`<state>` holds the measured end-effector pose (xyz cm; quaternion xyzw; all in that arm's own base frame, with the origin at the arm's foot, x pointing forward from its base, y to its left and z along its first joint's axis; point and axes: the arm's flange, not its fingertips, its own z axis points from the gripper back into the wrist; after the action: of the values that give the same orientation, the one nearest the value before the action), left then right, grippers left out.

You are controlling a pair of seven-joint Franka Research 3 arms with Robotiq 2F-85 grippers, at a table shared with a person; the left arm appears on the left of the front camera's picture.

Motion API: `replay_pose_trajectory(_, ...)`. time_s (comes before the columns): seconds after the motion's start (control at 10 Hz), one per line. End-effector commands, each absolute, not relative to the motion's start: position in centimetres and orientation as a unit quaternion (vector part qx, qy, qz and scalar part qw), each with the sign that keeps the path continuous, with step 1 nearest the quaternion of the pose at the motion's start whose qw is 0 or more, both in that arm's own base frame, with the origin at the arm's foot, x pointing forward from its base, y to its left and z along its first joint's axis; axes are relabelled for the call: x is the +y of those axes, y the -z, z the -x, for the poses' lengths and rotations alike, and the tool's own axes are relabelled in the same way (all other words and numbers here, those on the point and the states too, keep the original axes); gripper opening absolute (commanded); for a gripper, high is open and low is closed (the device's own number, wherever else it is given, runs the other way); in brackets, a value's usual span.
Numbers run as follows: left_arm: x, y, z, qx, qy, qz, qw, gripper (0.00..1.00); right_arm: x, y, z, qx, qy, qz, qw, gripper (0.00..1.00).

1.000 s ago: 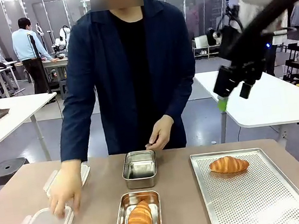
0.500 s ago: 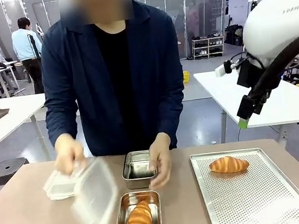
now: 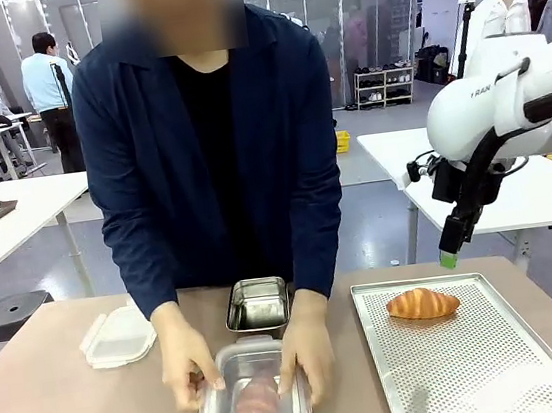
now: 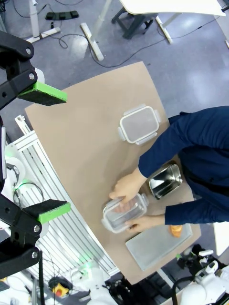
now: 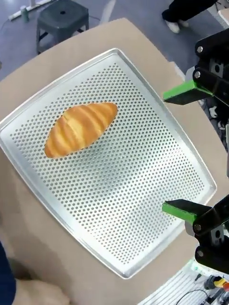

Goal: Place the bread into the airtight container.
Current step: Pick up a Butter Roll and place it into an empty Airtight Container.

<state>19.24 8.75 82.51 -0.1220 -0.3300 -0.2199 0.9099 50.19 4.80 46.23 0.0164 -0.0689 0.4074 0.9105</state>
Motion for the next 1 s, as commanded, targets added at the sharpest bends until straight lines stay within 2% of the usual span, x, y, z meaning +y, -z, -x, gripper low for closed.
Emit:
replay_pose_trajectory(0.0,8.7,-82.6,-19.2,-0.331,0.227,0.122,0.908,1.00,5.2,-47.3,-49.2,-0.071,-0.403,-0.008,0.912,1.00)
replay_pose_trajectory(0.5,8.7,-82.6,-19.2,-0.331,0.227,0.122,0.908,1.00,5.2,-47.3,-49.7,-0.075,-0.412,-0.014,0.908,1.00)
replay_pose_trajectory(0.6,8.7,-82.6,-19.2,-0.331,0.227,0.122,0.908,1.00,-0.1,-48.1,-47.1,-0.142,-0.465,-0.066,0.871,1.00)
replay_pose_trajectory(0.8,8.7,-82.6,-19.2,-0.331,0.227,0.122,0.908,1.00,-11.9,-47.5,-43.1,-0.221,-0.450,-0.149,0.853,1.00)
replay_pose_trajectory(0.9,8.7,-82.6,-19.2,-0.331,0.227,0.122,0.908,1.00,-17.6,-48.0,-40.3,-0.289,-0.412,-0.215,0.837,1.00)
